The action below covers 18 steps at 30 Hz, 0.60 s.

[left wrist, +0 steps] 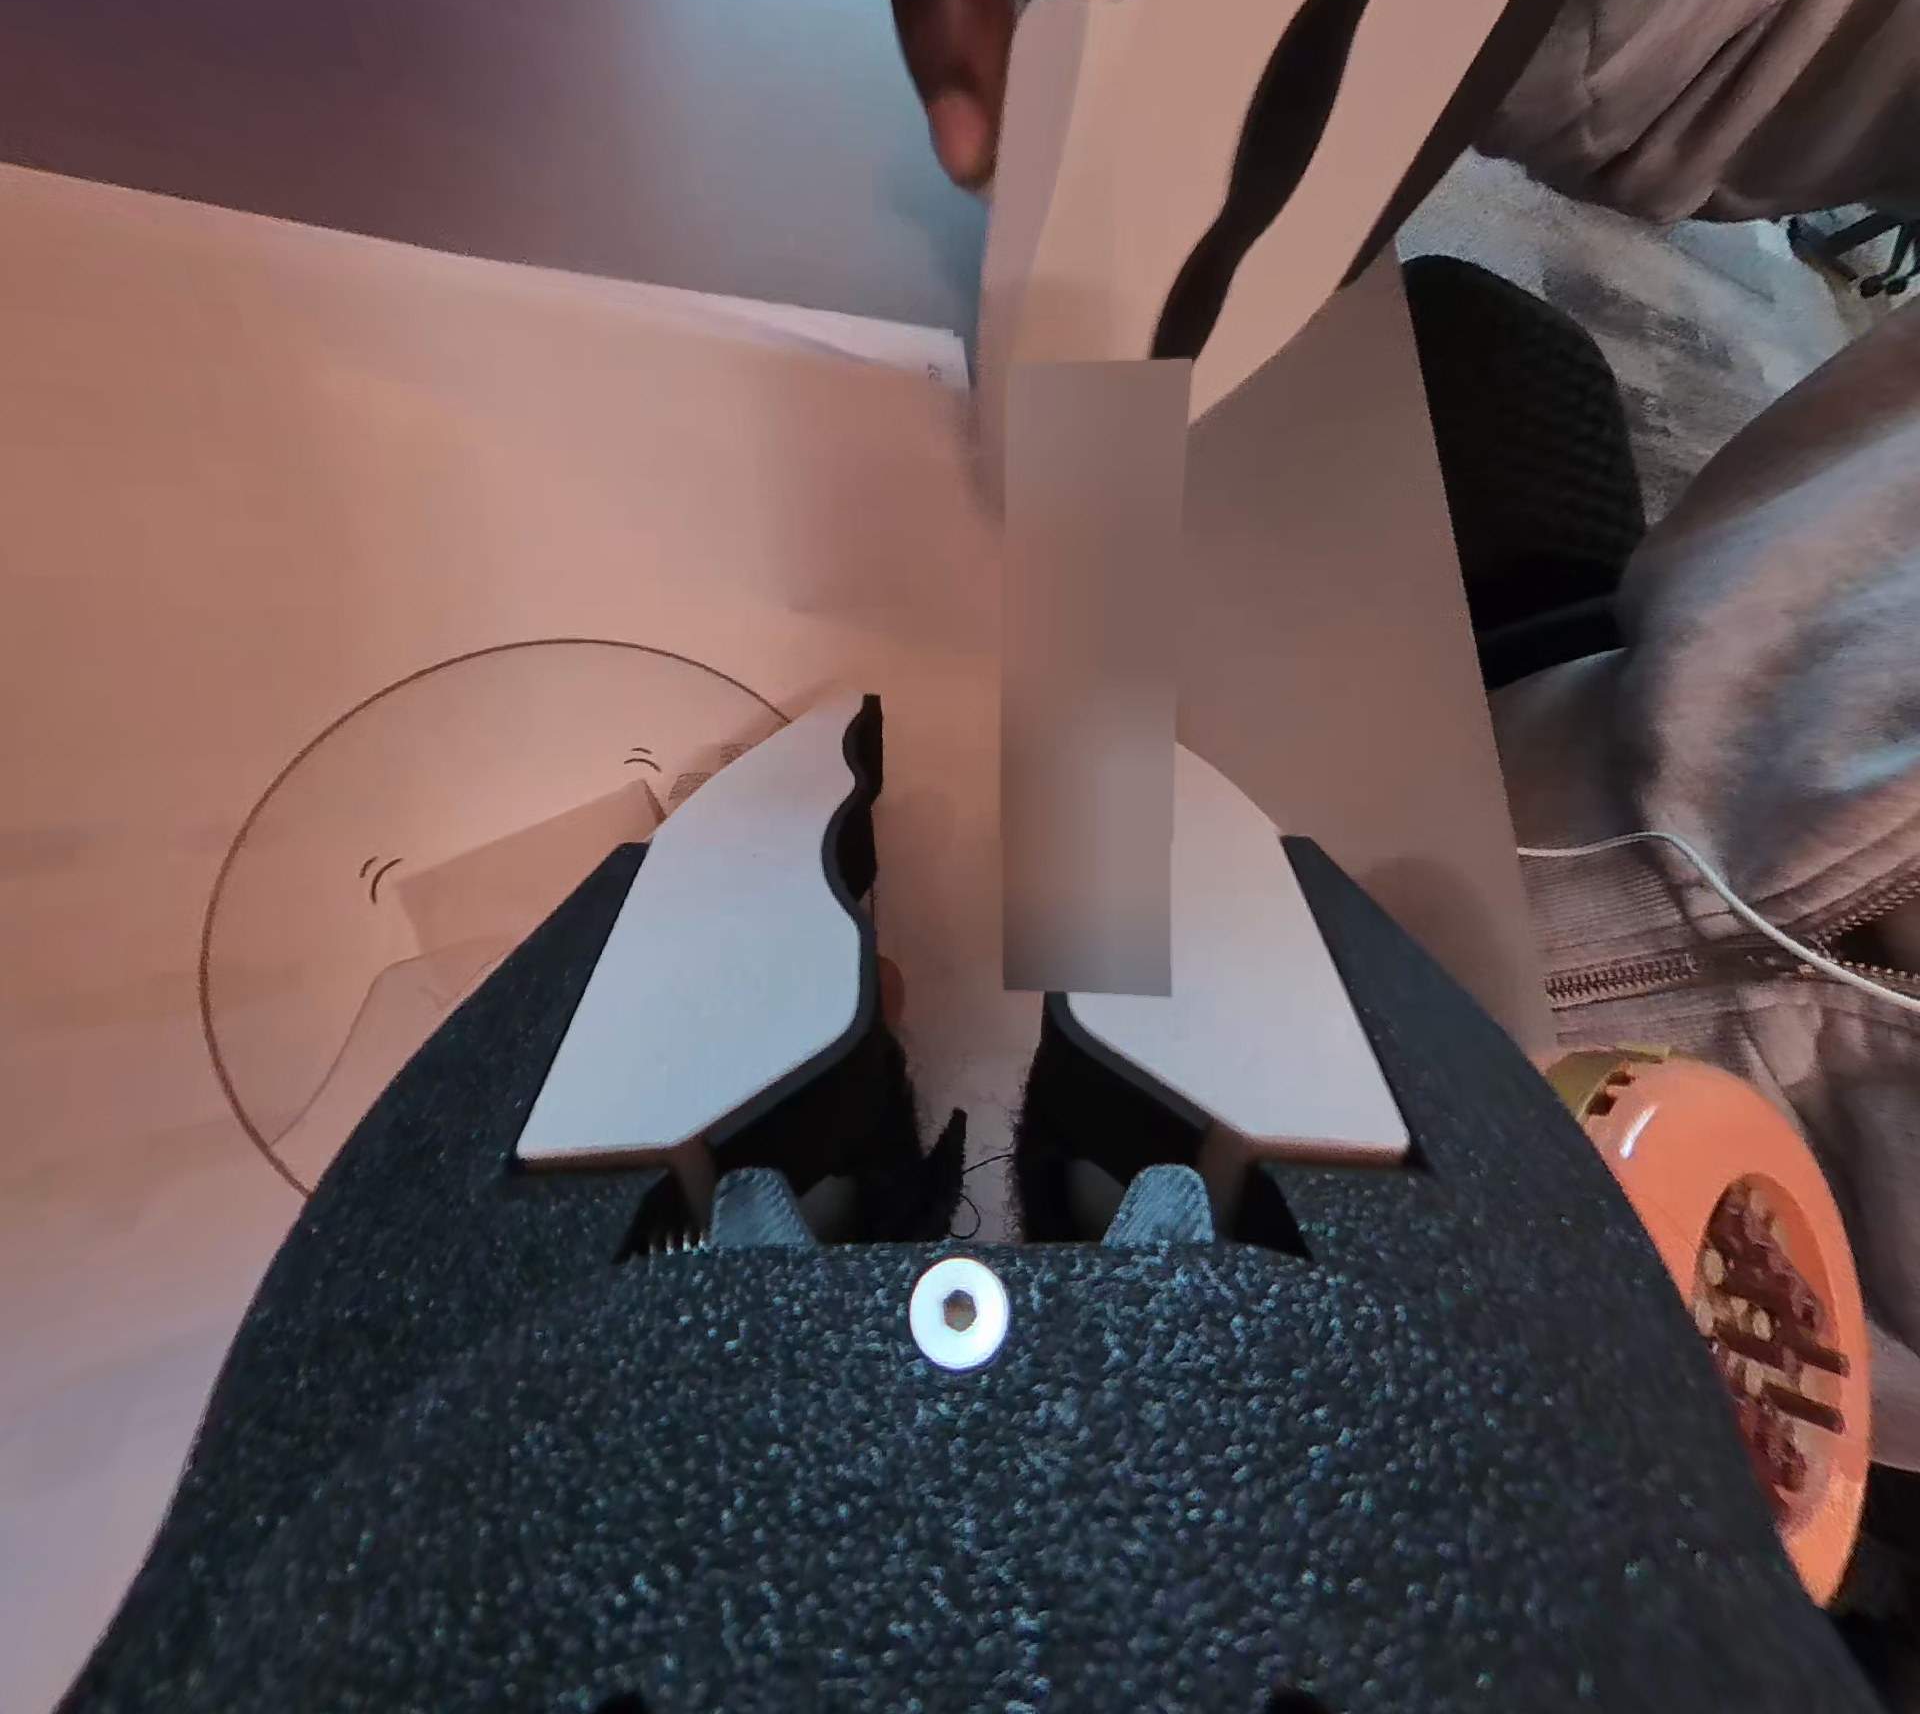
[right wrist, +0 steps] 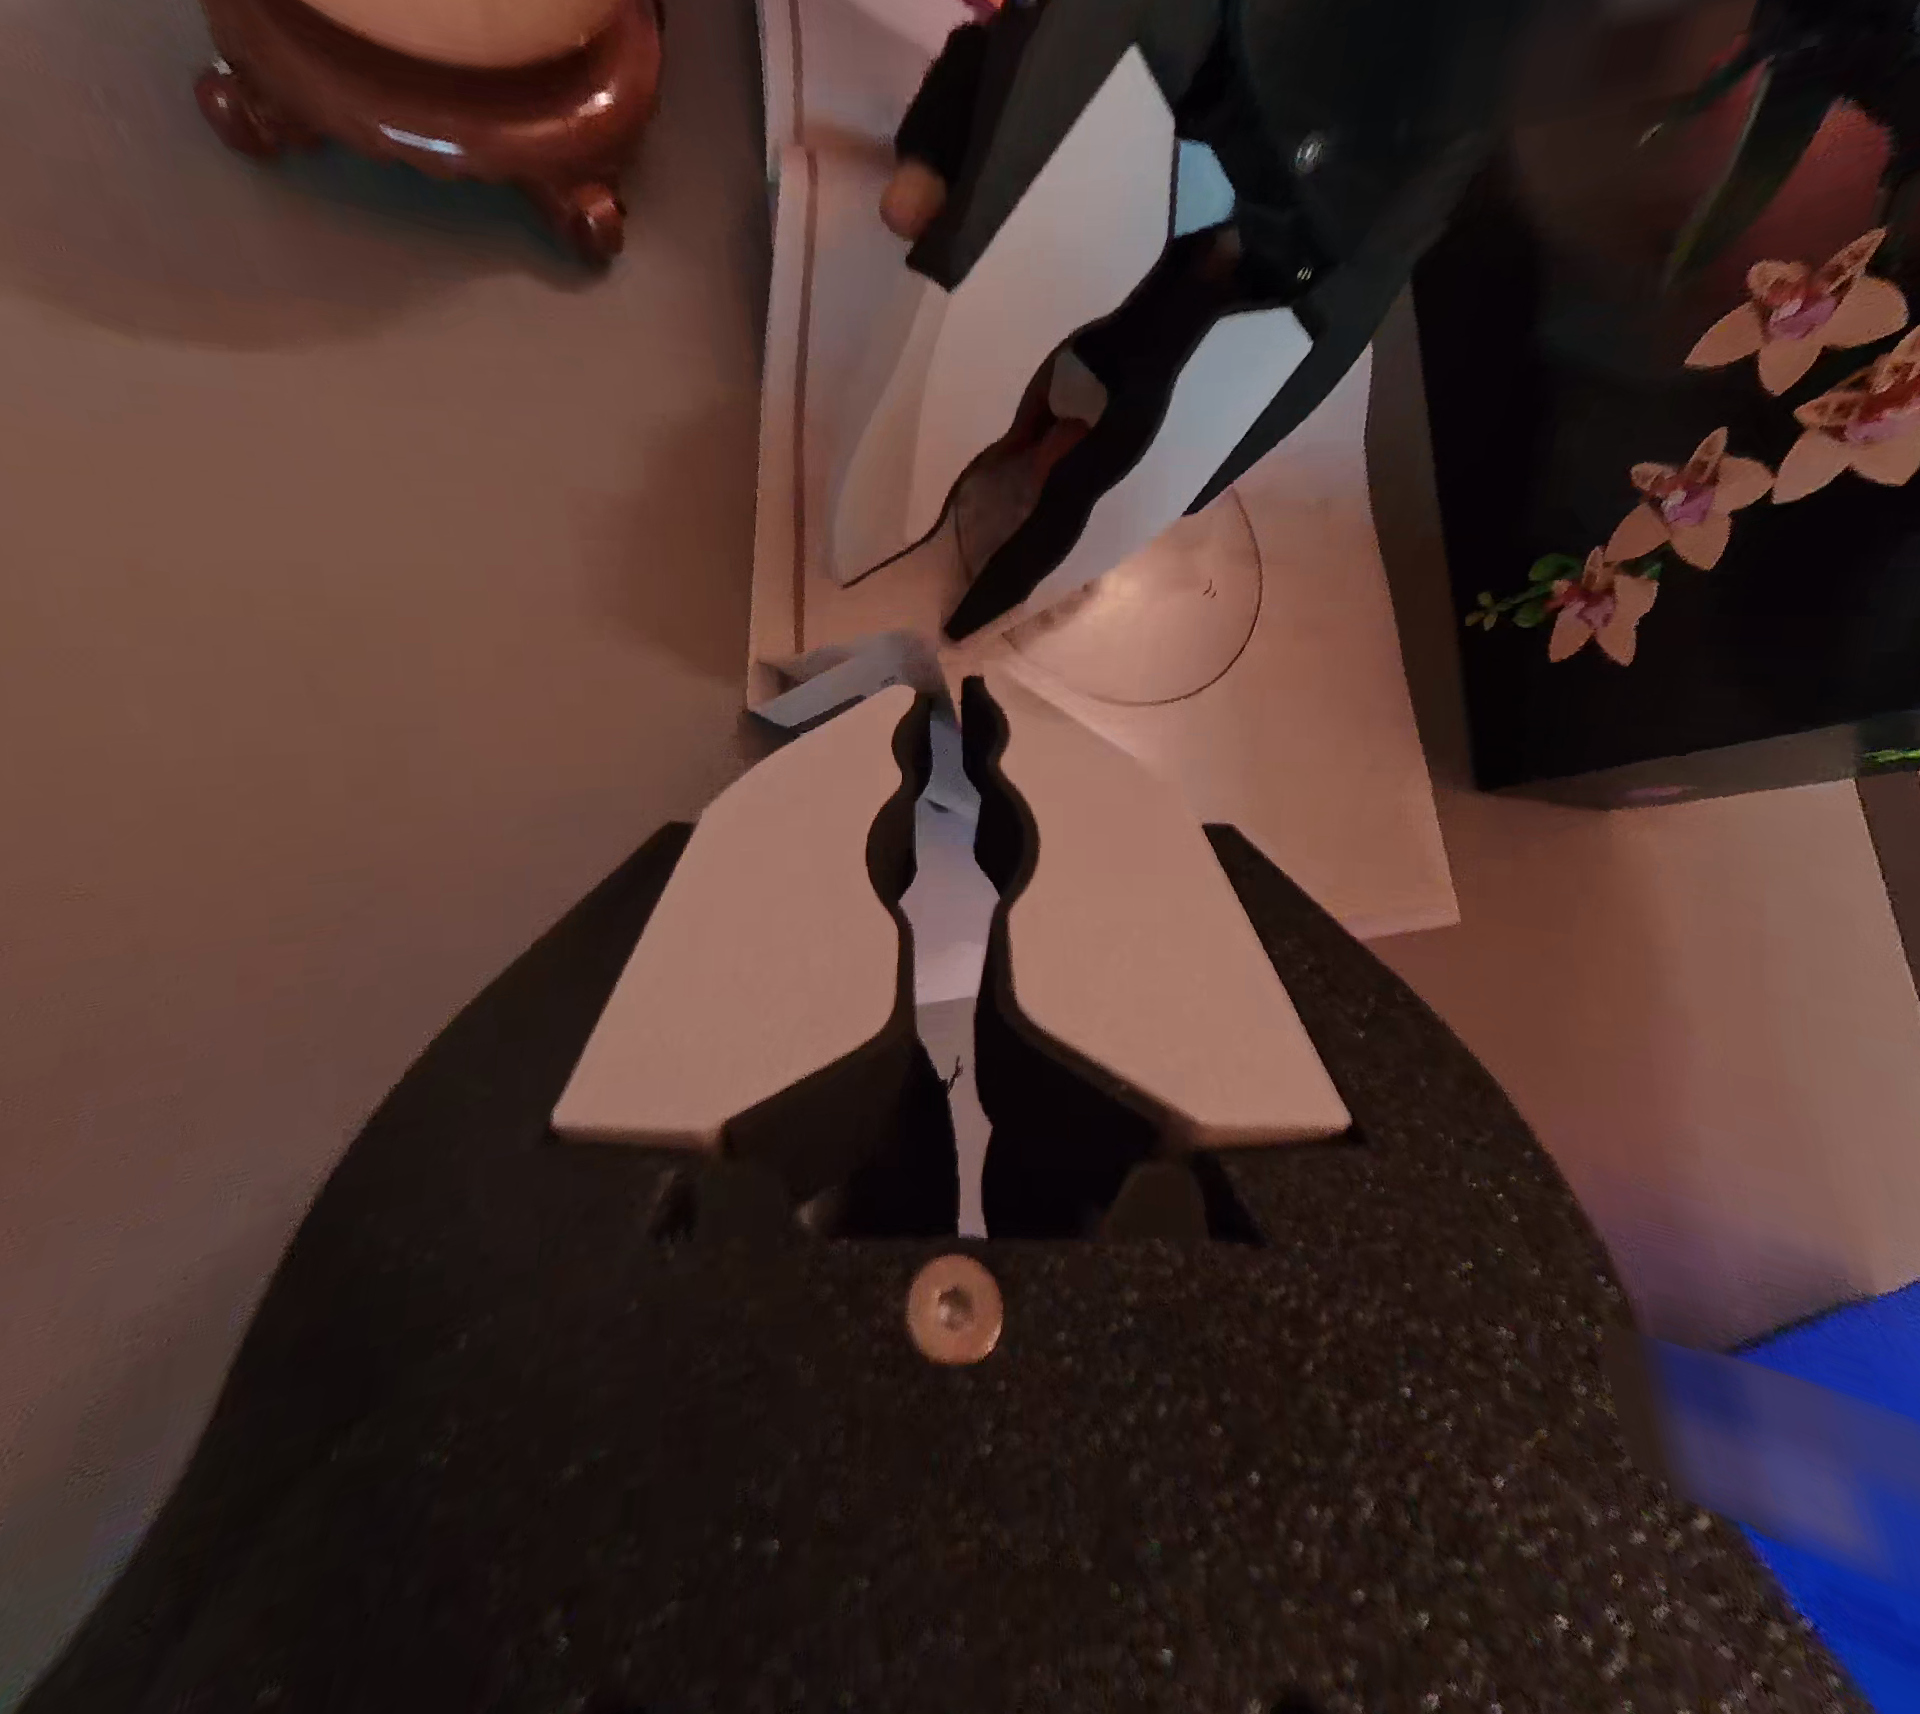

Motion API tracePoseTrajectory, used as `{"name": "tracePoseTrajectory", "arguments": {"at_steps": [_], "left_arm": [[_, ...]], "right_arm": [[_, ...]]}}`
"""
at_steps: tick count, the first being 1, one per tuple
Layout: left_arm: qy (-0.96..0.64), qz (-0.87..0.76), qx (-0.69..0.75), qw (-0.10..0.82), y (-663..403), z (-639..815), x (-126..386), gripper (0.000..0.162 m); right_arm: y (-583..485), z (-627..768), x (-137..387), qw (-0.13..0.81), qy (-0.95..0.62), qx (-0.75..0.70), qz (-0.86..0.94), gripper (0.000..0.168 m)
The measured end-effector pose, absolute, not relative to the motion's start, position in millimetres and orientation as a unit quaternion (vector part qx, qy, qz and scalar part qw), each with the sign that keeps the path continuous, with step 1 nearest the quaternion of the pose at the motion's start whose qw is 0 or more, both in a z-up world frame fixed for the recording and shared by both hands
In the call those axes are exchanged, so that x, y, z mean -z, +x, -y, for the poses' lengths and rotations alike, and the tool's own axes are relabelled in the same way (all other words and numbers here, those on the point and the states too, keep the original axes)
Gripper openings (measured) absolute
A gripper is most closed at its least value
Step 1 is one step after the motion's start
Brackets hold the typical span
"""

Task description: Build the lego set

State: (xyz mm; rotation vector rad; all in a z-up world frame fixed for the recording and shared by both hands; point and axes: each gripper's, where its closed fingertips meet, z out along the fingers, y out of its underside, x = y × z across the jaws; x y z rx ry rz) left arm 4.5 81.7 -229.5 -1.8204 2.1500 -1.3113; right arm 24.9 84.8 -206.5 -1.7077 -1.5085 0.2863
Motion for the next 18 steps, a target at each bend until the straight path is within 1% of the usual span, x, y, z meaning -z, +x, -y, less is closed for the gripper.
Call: {"name": "tracePoseTrajectory", "arguments": {"at_steps": [4, 8, 11, 13, 14, 16, 18], "left_arm": [[-0.591, -0.686, 0.425, 0.014, 5, -83, 230, 0.029], [-0.592, -0.682, 0.428, 0.010, 4, -85, 228, 0.028], [-0.594, -0.681, 0.429, 0.006, 3, -85, 228, 0.028], [-0.593, -0.684, 0.426, 0.007, 3, -85, 227, 0.028], [-0.592, -0.686, 0.423, 0.008, 3, -86, 227, 0.028], [-0.590, -0.692, 0.415, 0.015, 3, -89, 222, 0.028], [-0.591, -0.703, 0.395, 0.023, 0, -94, 216, 0.028]], "right_arm": [[33, -81, 212, 0.400, -0.690, -0.103, 0.595, 0.007], [53, -82, 208, 0.393, -0.719, -0.057, 0.571, 0.014], [64, -84, 189, 0.410, -0.757, -0.036, 0.507, 0.015], [61, -82, 181, 0.424, -0.788, -0.062, 0.442, 0.012], [58, -79, 184, 0.419, -0.802, -0.079, 0.418, 0.014], [55, -74, 203, 0.385, -0.824, -0.086, 0.407, 0.037], [59, -71, 224, 0.344, -0.839, -0.074, 0.416, 0.053]]}}
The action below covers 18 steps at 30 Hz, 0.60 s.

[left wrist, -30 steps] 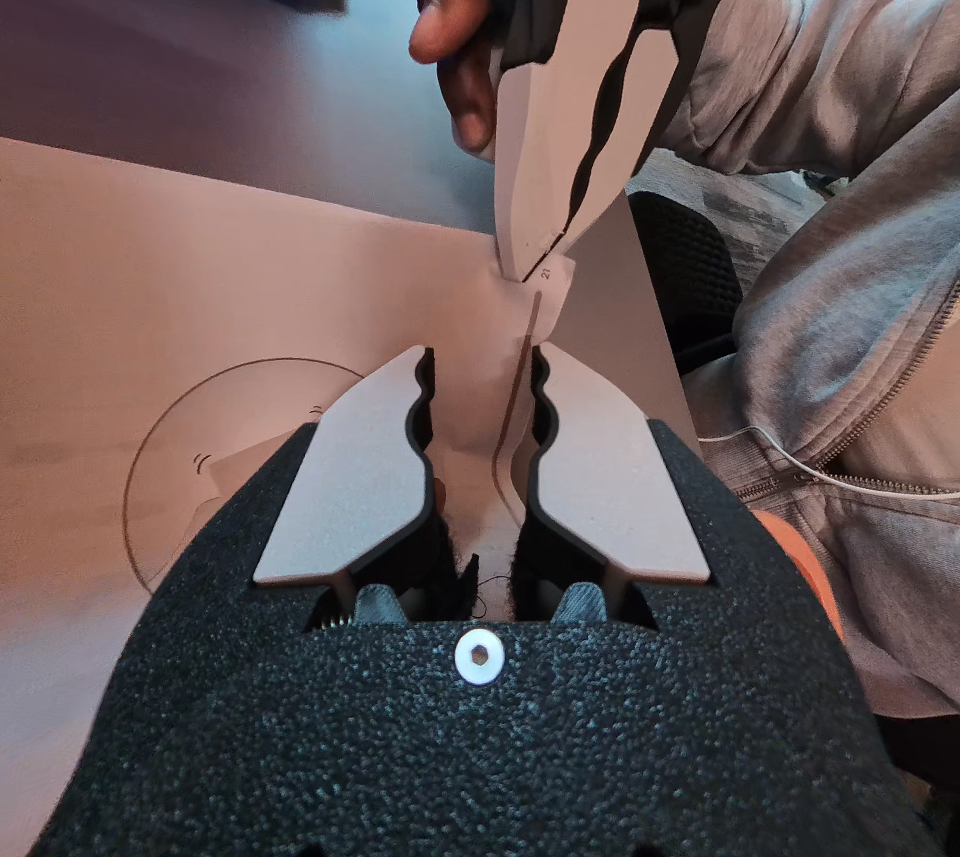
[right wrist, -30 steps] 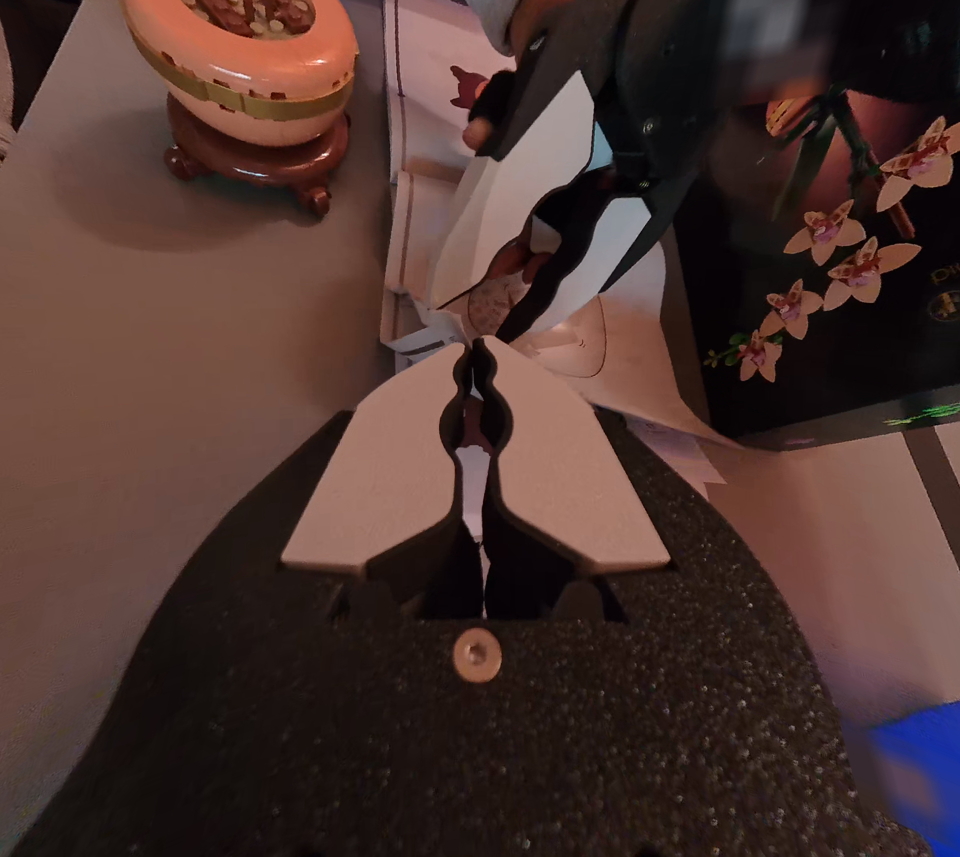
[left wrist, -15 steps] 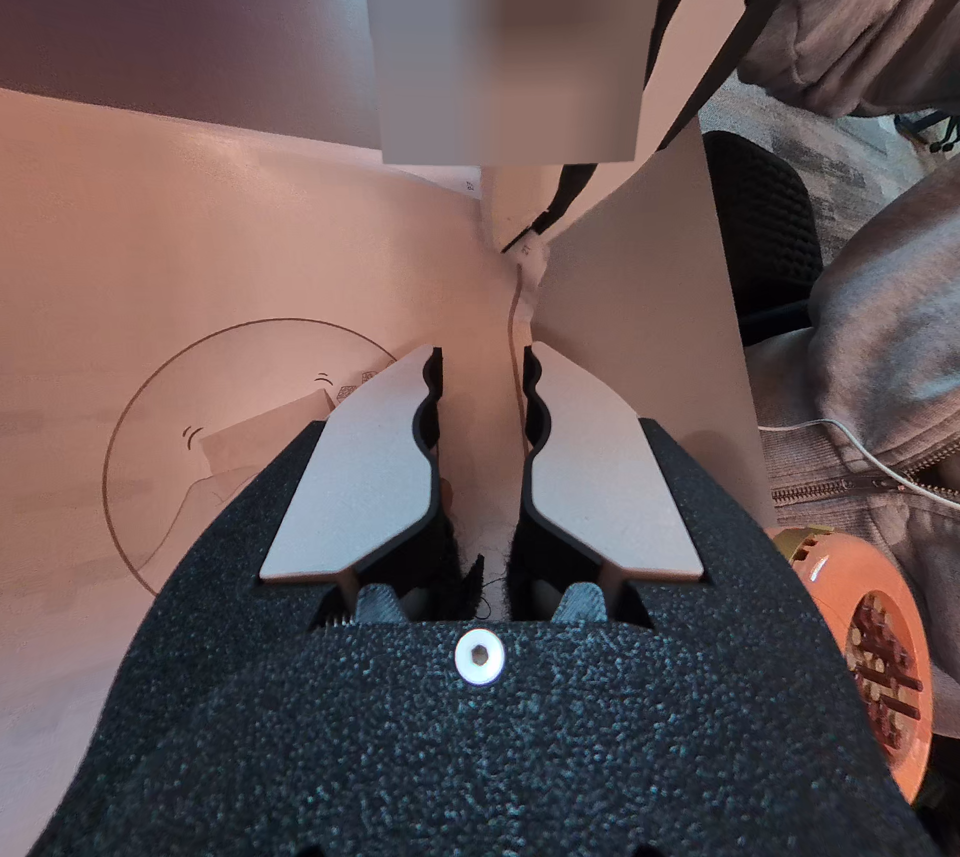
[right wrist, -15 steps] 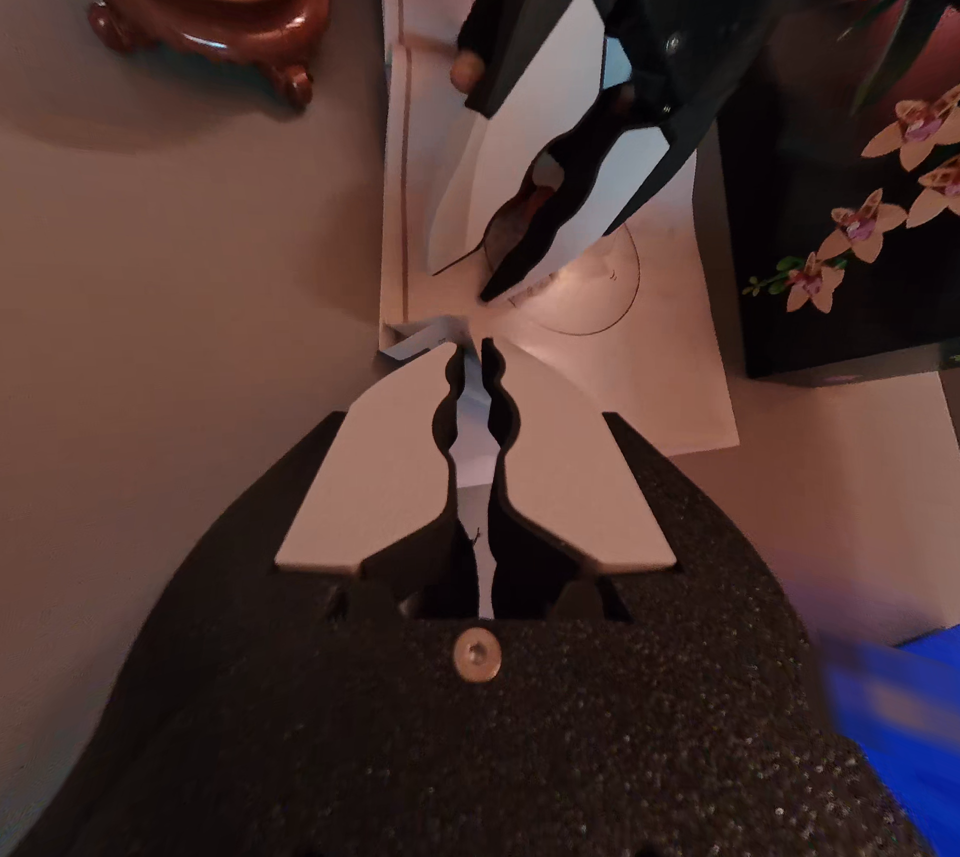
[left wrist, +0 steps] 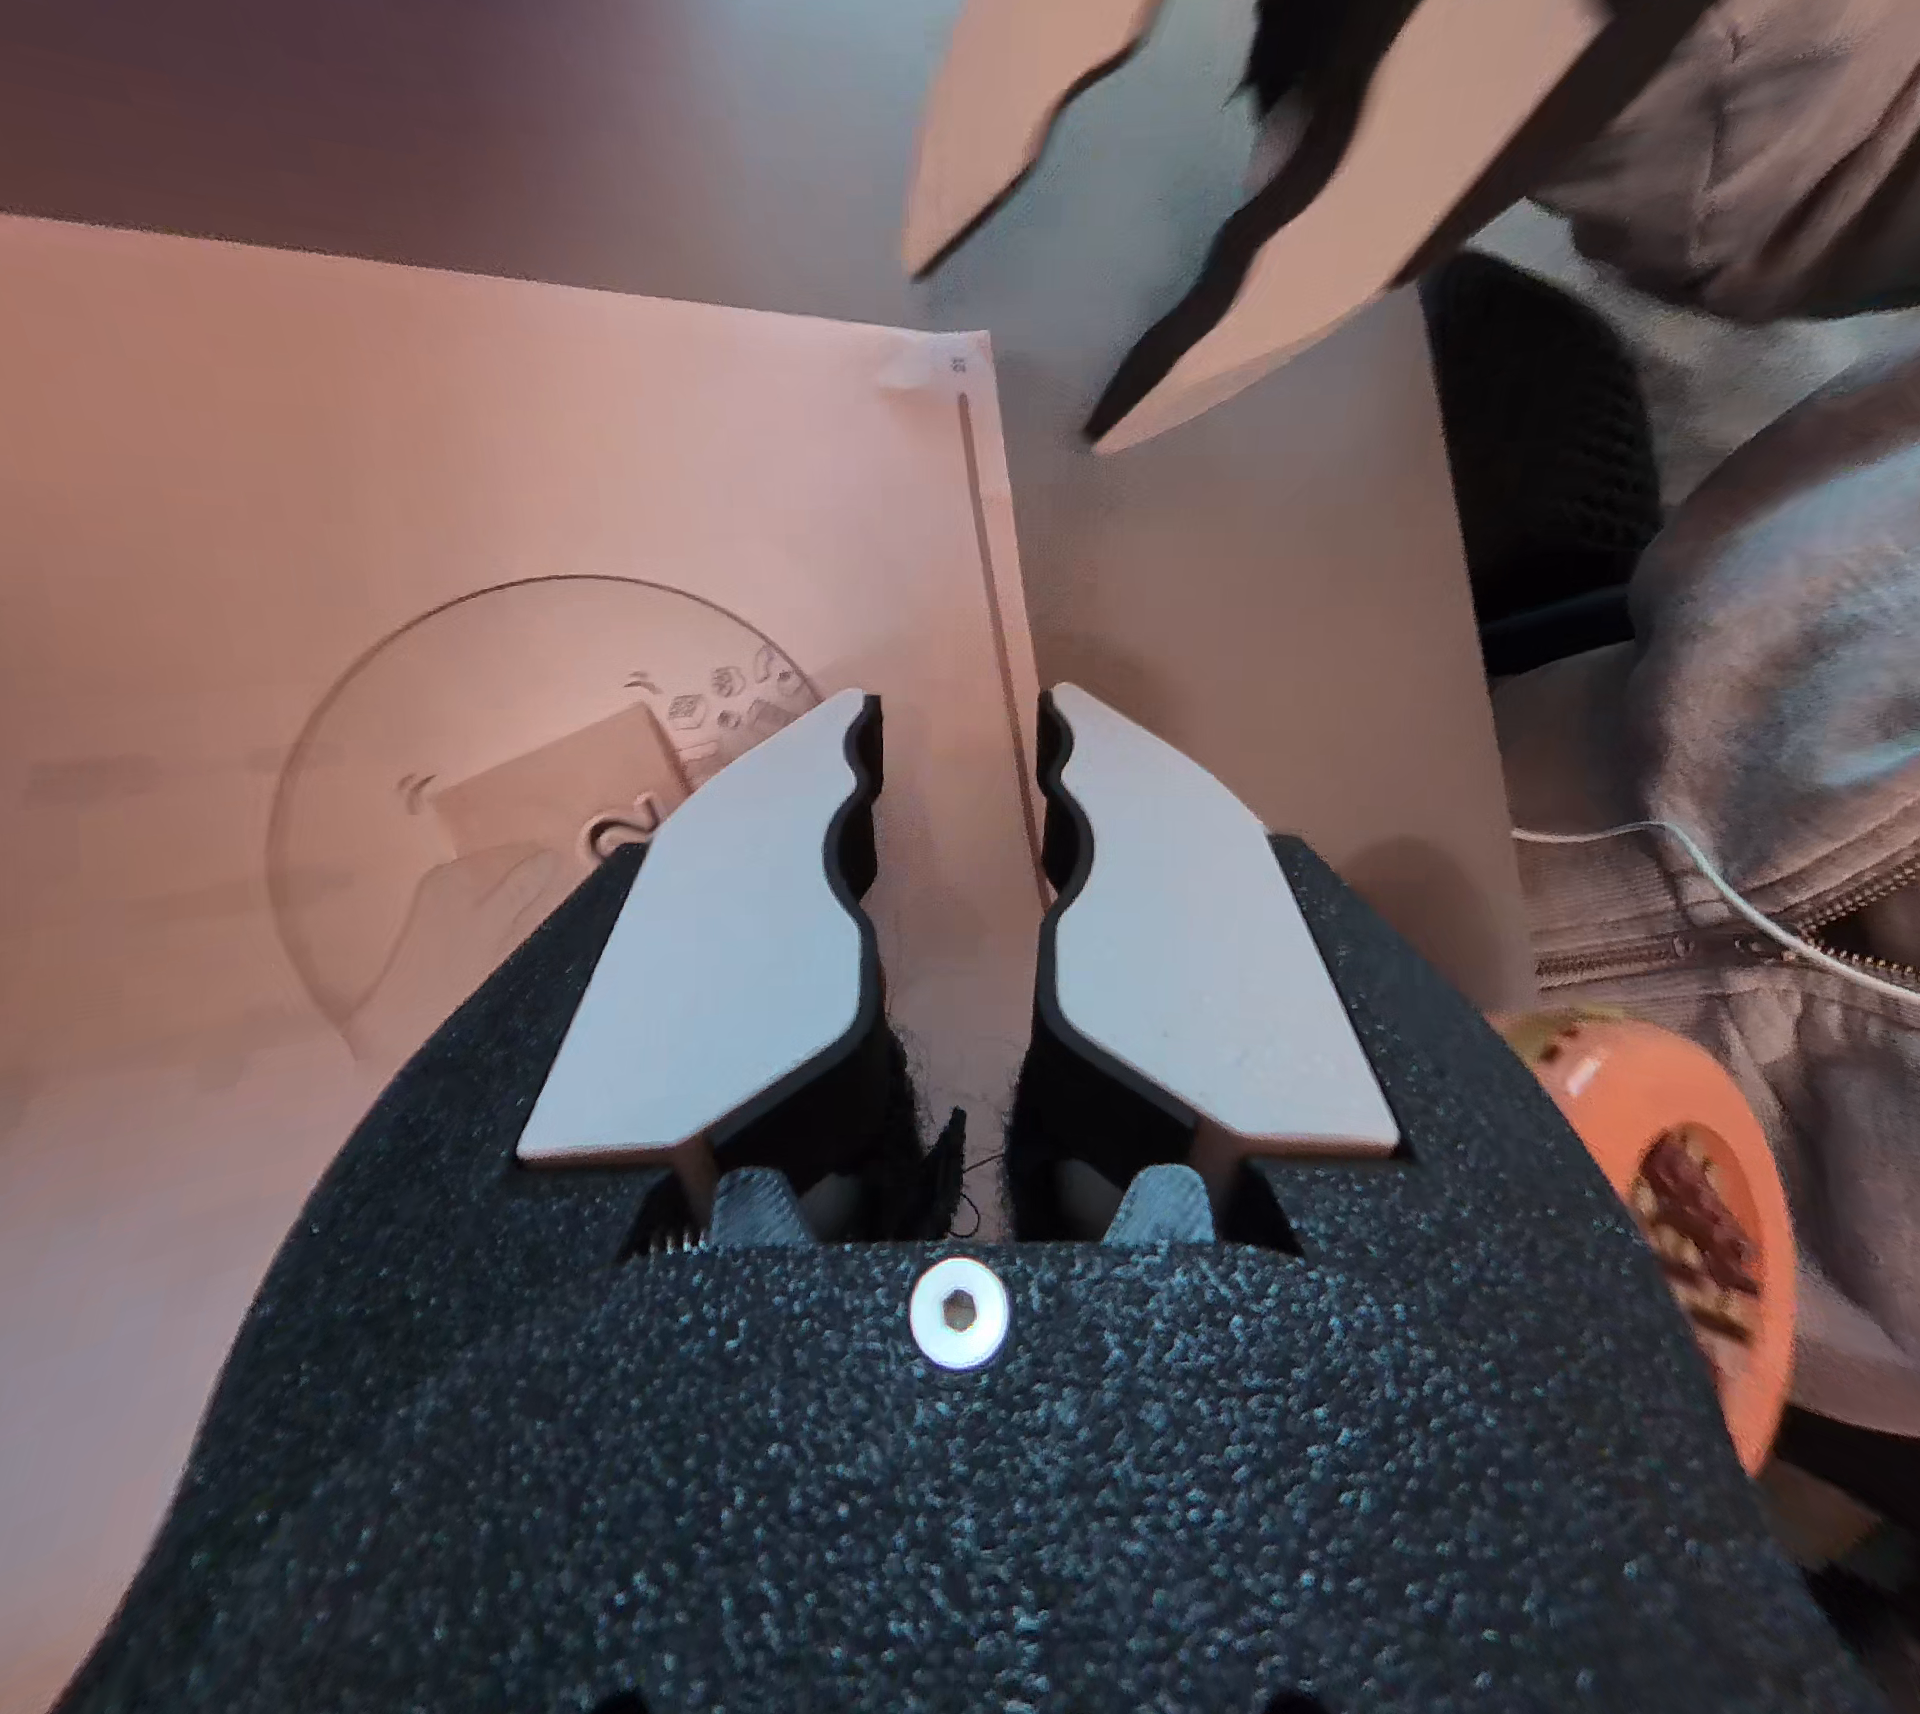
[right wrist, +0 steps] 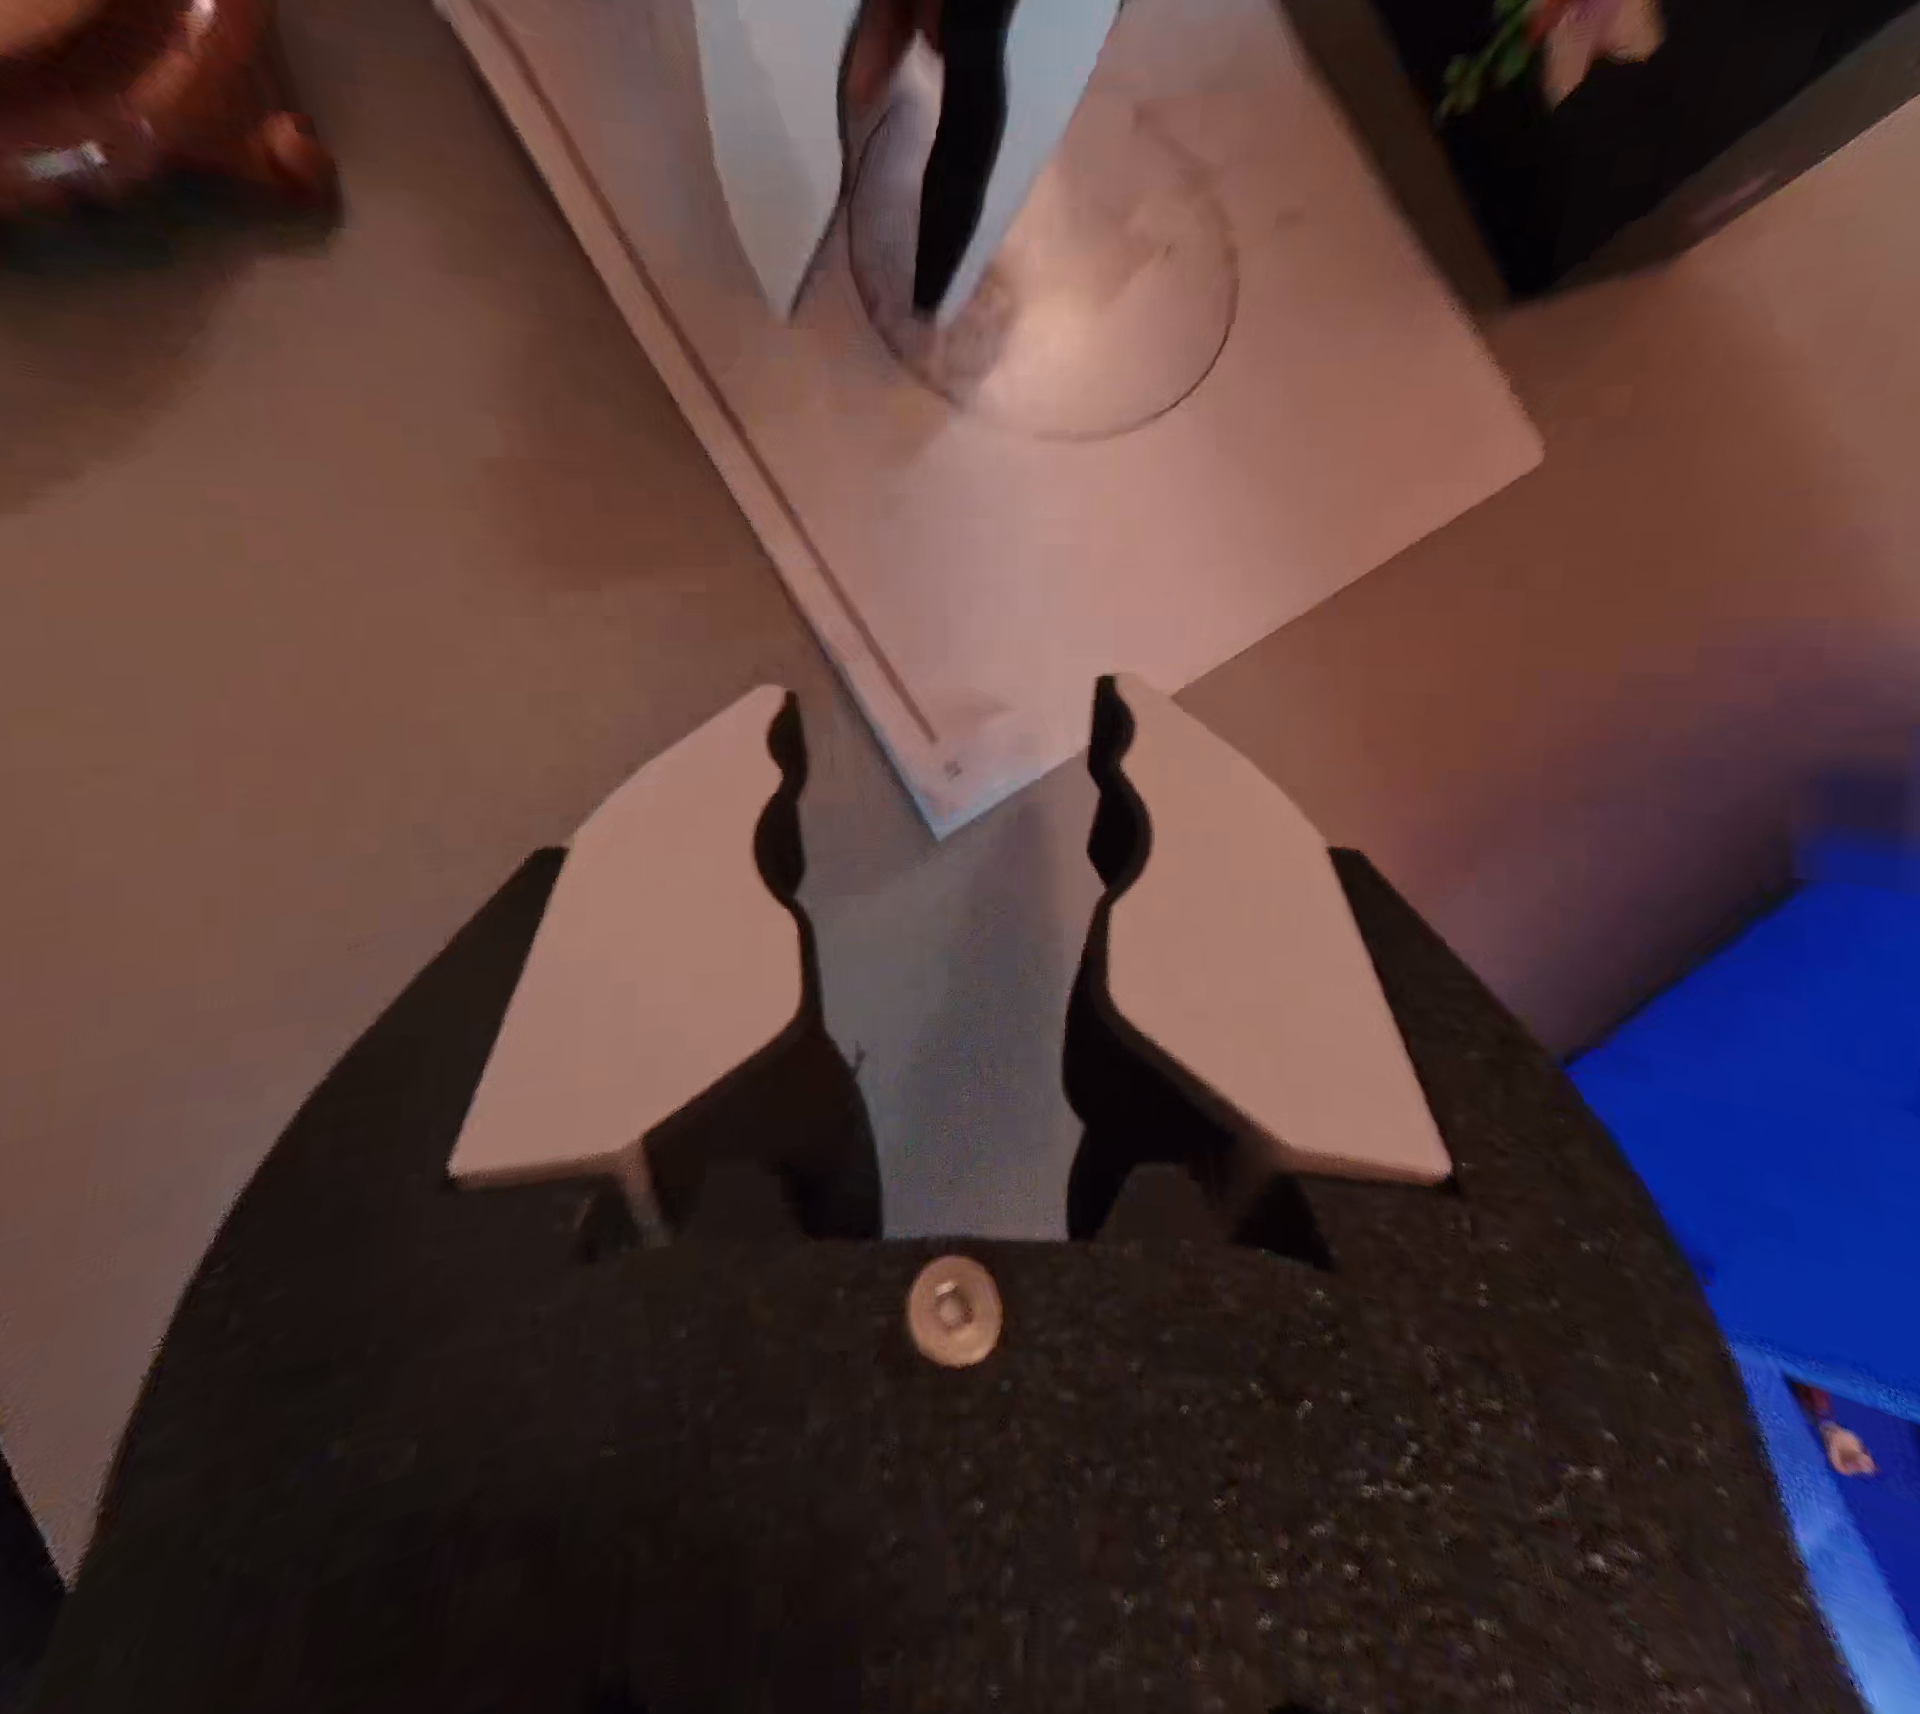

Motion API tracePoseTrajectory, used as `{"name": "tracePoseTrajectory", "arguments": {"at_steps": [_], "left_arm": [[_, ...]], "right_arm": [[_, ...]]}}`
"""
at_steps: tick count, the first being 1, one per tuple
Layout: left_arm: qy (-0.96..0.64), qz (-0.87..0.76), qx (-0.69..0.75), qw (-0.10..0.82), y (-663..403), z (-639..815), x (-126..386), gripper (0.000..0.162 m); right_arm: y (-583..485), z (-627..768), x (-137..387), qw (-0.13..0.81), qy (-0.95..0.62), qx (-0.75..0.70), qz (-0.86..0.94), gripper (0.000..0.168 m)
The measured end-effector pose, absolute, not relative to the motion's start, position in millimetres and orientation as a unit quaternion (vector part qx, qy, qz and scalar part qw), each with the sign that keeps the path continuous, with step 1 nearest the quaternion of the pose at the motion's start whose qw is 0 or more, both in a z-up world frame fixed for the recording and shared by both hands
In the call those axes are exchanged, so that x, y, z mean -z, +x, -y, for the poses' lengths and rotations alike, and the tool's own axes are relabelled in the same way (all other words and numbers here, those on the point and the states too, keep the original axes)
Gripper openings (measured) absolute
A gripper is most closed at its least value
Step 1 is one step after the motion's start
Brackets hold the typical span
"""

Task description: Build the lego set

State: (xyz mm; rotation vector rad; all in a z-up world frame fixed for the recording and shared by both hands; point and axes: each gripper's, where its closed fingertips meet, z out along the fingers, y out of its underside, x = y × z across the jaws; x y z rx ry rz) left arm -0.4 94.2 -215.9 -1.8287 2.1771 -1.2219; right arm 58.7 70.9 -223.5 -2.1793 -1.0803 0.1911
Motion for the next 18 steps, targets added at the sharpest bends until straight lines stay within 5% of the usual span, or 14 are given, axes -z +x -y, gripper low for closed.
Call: {"name": "tracePoseTrajectory", "arguments": {"at_steps": [8, 18], "left_arm": [[-0.606, -0.760, 0.235, 0.022, -44, -115, 232, 0.035], [-0.628, -0.720, 0.295, 0.000, -43, -106, 230, 0.039]], "right_arm": [[43, -62, 243, 0.248, -0.842, -0.146, 0.457, 0.063], [9, -65, 242, 0.272, -0.838, -0.163, 0.444, 0.071]]}}
